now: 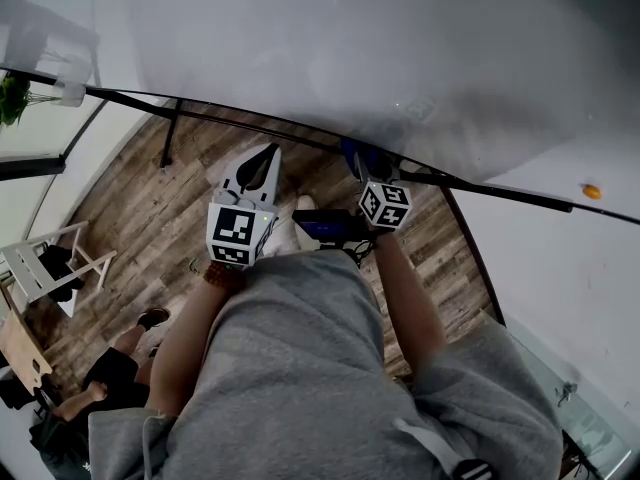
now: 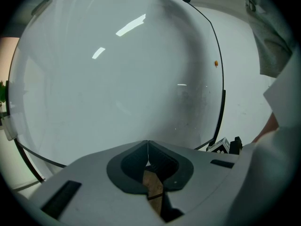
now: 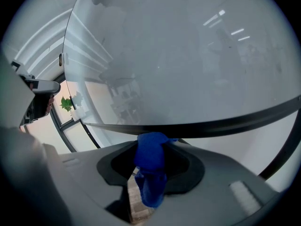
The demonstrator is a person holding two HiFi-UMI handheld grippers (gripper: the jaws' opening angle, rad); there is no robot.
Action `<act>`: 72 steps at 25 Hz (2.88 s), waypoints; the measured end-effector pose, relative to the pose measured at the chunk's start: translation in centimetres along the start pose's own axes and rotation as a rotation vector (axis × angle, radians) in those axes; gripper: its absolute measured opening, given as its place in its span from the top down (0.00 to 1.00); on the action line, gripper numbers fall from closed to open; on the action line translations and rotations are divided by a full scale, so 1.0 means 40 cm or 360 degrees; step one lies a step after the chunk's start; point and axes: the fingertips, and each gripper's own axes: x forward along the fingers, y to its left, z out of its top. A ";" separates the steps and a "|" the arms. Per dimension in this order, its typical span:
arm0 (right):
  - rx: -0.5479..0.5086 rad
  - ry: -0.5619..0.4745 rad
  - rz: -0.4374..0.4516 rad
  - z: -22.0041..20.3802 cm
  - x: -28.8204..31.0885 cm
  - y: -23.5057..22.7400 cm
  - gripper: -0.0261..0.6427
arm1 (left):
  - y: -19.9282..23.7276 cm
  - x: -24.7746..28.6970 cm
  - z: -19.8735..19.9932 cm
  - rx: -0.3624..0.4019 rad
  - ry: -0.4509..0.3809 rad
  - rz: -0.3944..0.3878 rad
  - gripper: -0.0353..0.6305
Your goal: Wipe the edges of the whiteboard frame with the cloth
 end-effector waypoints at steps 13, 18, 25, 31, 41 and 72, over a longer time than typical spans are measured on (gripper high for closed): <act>0.0078 0.0001 0.0022 -0.002 0.054 0.077 0.72 | 0.097 -0.041 -0.005 -0.0039 0.0017 0.0057 0.93; 0.0109 0.0000 0.0020 -0.004 0.074 0.103 0.72 | 0.137 -0.056 -0.023 -0.0047 0.0046 0.0077 0.93; 0.0121 0.0015 0.0029 -0.008 0.104 0.148 0.72 | 0.188 -0.075 -0.029 -0.0059 0.0048 0.0095 0.93; 0.0121 0.0030 0.0039 -0.011 0.131 0.189 0.72 | 0.236 -0.095 -0.035 -0.0077 0.0054 0.0113 0.93; 0.0129 0.0029 0.0094 -0.012 0.149 0.218 0.72 | 0.252 -0.125 -0.036 -0.0069 0.0054 0.0177 0.93; 0.0049 -0.0019 -0.0134 -0.028 0.246 0.371 0.72 | 0.441 -0.188 -0.063 -0.0013 0.0059 -0.0160 0.93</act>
